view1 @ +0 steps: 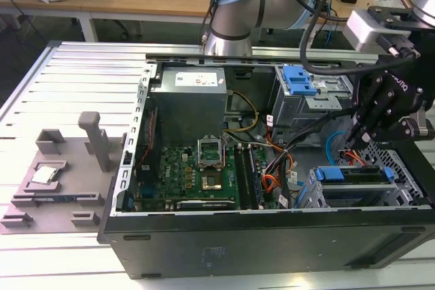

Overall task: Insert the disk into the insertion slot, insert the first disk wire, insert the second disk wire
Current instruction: 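Insert the second disk wire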

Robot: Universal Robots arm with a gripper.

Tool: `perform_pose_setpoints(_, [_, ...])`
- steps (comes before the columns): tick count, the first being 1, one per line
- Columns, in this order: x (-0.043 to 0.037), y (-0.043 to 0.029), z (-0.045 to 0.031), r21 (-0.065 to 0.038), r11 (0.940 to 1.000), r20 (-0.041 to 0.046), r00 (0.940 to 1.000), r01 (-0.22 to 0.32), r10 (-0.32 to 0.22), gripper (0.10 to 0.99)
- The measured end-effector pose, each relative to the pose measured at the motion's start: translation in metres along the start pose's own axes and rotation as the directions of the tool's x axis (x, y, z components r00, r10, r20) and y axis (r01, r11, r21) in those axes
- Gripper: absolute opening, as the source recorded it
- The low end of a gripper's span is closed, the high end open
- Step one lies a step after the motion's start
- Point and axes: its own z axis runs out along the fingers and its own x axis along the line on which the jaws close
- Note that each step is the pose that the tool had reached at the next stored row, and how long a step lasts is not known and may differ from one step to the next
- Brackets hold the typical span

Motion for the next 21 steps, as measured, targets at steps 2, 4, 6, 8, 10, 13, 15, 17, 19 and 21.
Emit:
perform_pose_setpoints(2, [0.0019,0.0000,0.0005,0.000,1.0000,0.0000,1.0000,0.000,0.000,0.165])
perform_pose_setpoints(4, [0.0048,0.0000,0.0010,0.000,1.0000,0.0000,1.0000,0.000,0.000,0.165])
perform_pose_setpoints(6, [0.0070,0.0000,0.0015,0.000,1.0000,0.0000,1.0000,0.000,0.000,0.165])
perform_pose_setpoints(8, [0.0082,0.0001,0.0018,0.000,1.0000,0.0000,1.0000,0.000,0.000,0.165])
perform_pose_setpoints(10, [0.0093,0.0001,0.0023,0.000,1.0000,0.0001,1.0000,0.000,0.000,0.165])
perform_pose_setpoints(13, [0.0101,0.0000,0.0039,0.000,1.0000,0.0000,1.0000,0.000,0.000,0.165])
perform_pose_setpoints(15, [0.0102,-0.0002,0.0063,0.000,1.0000,0.0000,1.0000,0.000,0.000,0.165])
perform_pose_setpoints(17, [0.0103,-0.0003,0.0081,0.000,1.0000,0.0000,1.0000,0.000,0.000,0.165])
perform_pose_setpoints(19, [0.0103,-0.0003,0.0092,0.000,1.0000,0.0000,1.0000,0.000,0.000,0.165])
perform_pose_setpoints(21, [0.0103,-0.0004,0.0104,0.000,1.0000,0.0000,1.0000,0.000,0.000,0.165])
